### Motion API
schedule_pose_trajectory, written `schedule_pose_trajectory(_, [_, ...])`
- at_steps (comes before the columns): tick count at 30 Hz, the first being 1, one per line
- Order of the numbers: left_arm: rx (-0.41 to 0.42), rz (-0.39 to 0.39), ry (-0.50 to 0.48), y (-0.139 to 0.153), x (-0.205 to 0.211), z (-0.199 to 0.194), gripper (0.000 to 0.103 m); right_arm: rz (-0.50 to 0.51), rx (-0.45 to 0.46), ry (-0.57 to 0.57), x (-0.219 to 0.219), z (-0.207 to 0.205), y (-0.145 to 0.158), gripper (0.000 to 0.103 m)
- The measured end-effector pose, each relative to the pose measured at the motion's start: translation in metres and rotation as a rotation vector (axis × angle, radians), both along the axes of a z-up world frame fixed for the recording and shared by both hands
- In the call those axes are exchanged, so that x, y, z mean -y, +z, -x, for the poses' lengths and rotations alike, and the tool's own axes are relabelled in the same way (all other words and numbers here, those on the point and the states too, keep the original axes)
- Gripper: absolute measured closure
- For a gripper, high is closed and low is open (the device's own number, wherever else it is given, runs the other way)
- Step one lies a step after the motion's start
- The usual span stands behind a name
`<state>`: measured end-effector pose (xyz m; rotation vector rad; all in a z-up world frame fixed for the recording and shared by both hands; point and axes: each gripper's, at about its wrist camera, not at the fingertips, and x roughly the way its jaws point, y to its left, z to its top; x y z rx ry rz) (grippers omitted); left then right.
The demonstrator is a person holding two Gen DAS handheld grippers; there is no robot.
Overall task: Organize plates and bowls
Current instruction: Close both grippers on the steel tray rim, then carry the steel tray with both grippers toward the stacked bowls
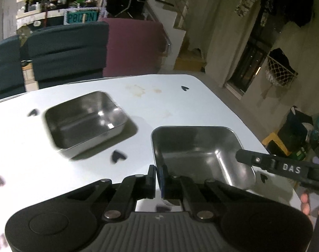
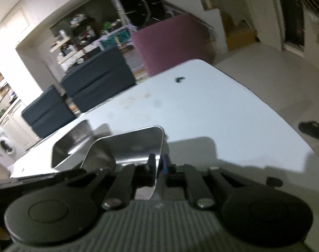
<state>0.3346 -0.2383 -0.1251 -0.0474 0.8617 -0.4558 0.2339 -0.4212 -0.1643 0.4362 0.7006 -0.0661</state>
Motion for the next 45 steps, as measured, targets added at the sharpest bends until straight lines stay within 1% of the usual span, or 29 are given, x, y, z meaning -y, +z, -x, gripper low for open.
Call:
schedule_pose_trajectory(3, [-0.001, -0.009, 0.027, 0.01, -0.021, 0.021, 0.099, 0.013, -0.014, 0.064, -0.018, 0.007, 0.007, 0.095])
schedule_pose_trajectory(6, [-0.002, -0.029, 0.049, 0.014, -0.039, 0.043, 0.098, 0.017, -0.026, 0.128, -0.036, 0.017, 0.013, 0.095])
schedule_pose_trajectory(10, [-0.038, -0.03, 0.077, 0.009, -0.059, 0.069, 0.098, 0.035, -0.056, 0.214, -0.058, 0.034, 0.018, 0.095])
schedule_pose_trajectory(14, [-0.072, -0.028, 0.086, 0.001, -0.066, 0.086, 0.098, 0.068, -0.099, 0.267, -0.069, 0.05, 0.015, 0.095])
schedule_pose_trajectory(18, [-0.107, -0.036, 0.074, -0.007, -0.065, 0.097, 0.096, 0.079, -0.155, 0.273, -0.071, 0.054, 0.007, 0.095])
schedule_pose_trajectory(22, [-0.144, -0.066, 0.05, -0.016, -0.064, 0.107, 0.096, 0.097, -0.183, 0.293, -0.076, 0.061, 0.006, 0.095])
schedule_pose_trajectory(26, [-0.184, -0.061, 0.037, -0.022, -0.067, 0.111, 0.096, 0.087, -0.205, 0.323, -0.075, 0.07, 0.002, 0.095])
schedule_pose_trajectory(29, [-0.193, -0.074, 0.02, -0.025, -0.066, 0.114, 0.095, 0.077, -0.217, 0.332, -0.073, 0.075, -0.001, 0.095])
schedule_pose_trajectory(34, [-0.211, -0.094, 0.005, -0.026, -0.065, 0.119, 0.095, 0.076, -0.23, 0.345, -0.076, 0.073, -0.007, 0.095])
schedule_pose_trajectory(45, [-0.214, -0.106, -0.007, -0.023, -0.065, 0.123, 0.095, 0.111, -0.249, 0.379, -0.086, 0.07, -0.011, 0.095])
